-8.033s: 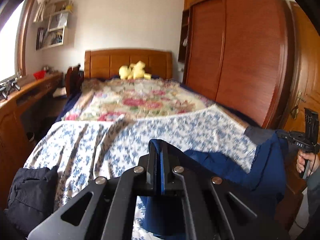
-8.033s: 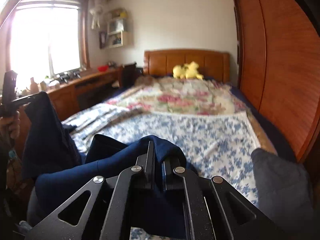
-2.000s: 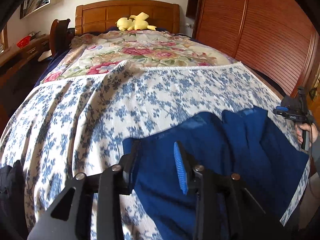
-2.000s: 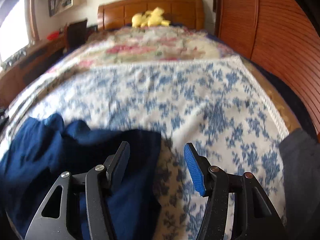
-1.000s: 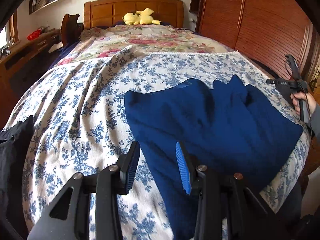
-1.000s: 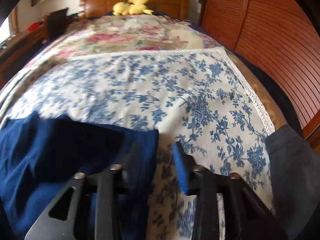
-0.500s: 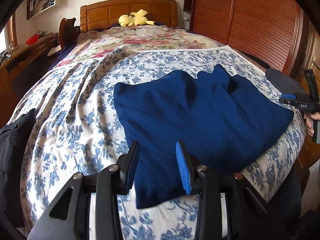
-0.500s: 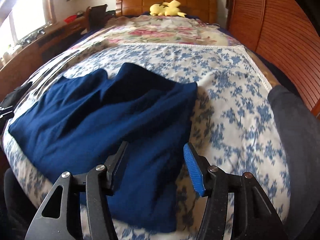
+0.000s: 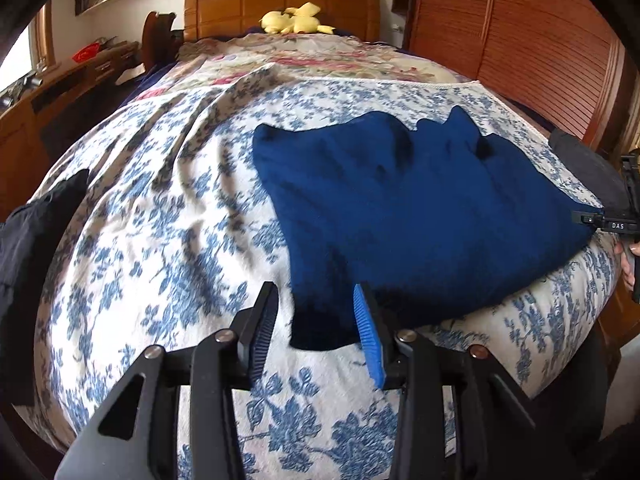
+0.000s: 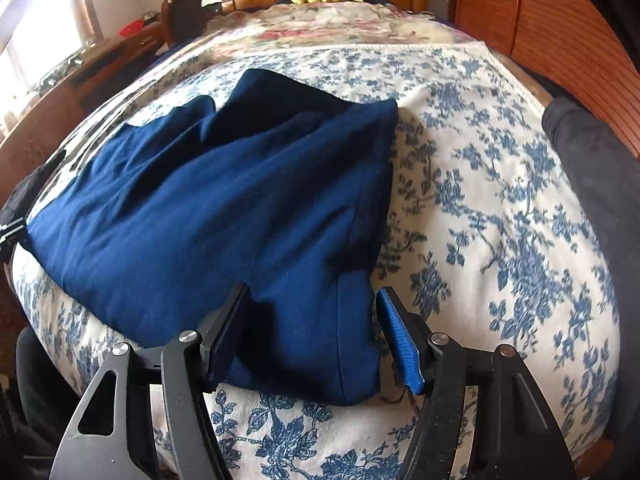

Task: Fold large clothes

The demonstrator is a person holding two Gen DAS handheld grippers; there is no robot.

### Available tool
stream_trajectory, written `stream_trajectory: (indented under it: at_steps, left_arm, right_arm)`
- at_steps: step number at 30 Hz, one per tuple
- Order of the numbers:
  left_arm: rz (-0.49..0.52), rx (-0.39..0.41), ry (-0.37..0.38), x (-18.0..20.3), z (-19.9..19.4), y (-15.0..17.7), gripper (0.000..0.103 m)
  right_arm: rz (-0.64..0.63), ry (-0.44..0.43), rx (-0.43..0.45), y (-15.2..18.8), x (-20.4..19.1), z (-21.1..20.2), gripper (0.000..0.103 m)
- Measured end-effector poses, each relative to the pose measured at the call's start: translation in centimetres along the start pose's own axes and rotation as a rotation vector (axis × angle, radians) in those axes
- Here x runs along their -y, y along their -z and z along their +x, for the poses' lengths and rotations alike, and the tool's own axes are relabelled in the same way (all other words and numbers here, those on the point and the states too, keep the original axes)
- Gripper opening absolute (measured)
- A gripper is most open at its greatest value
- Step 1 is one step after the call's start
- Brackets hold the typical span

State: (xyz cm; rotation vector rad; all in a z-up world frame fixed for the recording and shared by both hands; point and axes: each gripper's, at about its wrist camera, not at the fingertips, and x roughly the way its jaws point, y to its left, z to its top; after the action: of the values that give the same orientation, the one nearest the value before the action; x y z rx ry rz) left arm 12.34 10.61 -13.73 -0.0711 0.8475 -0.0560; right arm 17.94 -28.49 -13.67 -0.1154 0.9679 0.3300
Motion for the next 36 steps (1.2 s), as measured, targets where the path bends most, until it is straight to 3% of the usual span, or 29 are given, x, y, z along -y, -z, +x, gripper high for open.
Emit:
stream_trajectory:
  at_steps: [7, 15, 18, 20, 22, 25, 36]
  left_arm:
    - [-0.042, -0.030, -0.011, -0.9, 1.2, 1.1, 0.050]
    - [-0.108, -0.029, -0.005, -1.1, 1.8, 1.8, 0.051]
    - [-0.109, -0.026, -0.008, -0.8, 1.9, 1.7, 0.050]
    - [-0.116, -0.024, 0.018, -0.8, 1.9, 1.7, 0.041]
    - [-0.137, -0.029, 0.076, -0.9, 1.9, 1.7, 0.019]
    - [-0.152, -0.022, 0.098, -0.9, 1.6, 1.5, 0.008]
    - [-0.099, 0.123, 0.094, 1.8, -4.6, 0.6, 0.005]
  right_arm:
    - [0.036, -0.041, -0.049, 0.9, -0.2, 1.7, 0.068]
    - [0.050, -0.064, -0.043, 1.0, -0.5, 2.3, 0.069]
    - [0.057, -0.077, -0.038, 1.0, -0.6, 2.4, 0.063]
    - [0.054, -0.094, -0.027, 1.1, -0.7, 2.3, 0.050]
    - [0.053, -0.115, -0.010, 1.2, -0.7, 2.0, 0.032]
    - [0.062, -0.132, 0.030, 1.2, -0.6, 1.2, 0.025]
    - [0.018, -0.116, 0.173, 0.8, -1.8, -4.3, 0.019]
